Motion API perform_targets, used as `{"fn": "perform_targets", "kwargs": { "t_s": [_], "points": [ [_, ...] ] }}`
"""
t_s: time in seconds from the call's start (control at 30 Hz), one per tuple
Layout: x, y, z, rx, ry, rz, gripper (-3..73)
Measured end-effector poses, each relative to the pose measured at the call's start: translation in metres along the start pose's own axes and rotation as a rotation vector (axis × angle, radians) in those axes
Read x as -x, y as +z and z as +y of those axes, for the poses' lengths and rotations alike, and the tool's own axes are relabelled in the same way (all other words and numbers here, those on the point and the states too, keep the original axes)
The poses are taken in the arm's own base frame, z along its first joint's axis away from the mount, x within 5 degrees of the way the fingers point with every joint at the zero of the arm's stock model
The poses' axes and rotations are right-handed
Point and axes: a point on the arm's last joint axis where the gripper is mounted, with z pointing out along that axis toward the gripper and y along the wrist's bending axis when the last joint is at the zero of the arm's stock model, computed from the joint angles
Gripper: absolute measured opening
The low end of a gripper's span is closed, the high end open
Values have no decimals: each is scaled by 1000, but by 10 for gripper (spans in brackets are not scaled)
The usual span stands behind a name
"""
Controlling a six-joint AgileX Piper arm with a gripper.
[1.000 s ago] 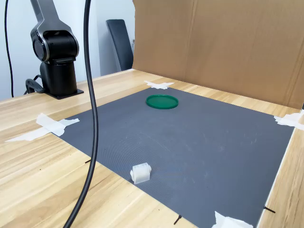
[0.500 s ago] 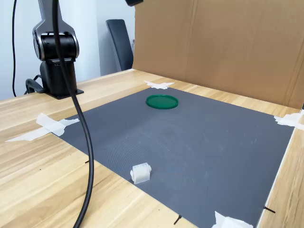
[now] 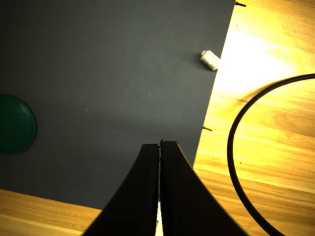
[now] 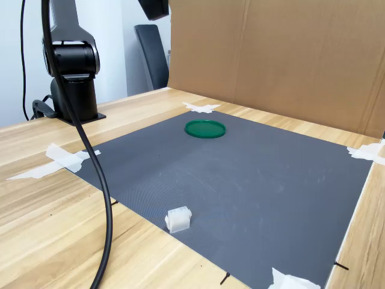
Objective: Grasp a white terminal and put it in the green lid.
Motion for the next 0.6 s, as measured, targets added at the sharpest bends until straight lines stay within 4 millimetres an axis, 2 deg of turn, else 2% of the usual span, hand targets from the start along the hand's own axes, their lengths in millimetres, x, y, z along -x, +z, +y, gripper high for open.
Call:
{"fn": "perform_targets", "kwargs": {
  "t_s": [0.33,0.4,0.47,0.6],
  "points": [
    [0,-1,-5,-18,62,5,-28],
    [-11,-1,-21,-19,127,0,-28],
    [-17,1,-26,-20,117,9,-28],
    [-30,16,-25,14,84,65,-28]
  ]
}}
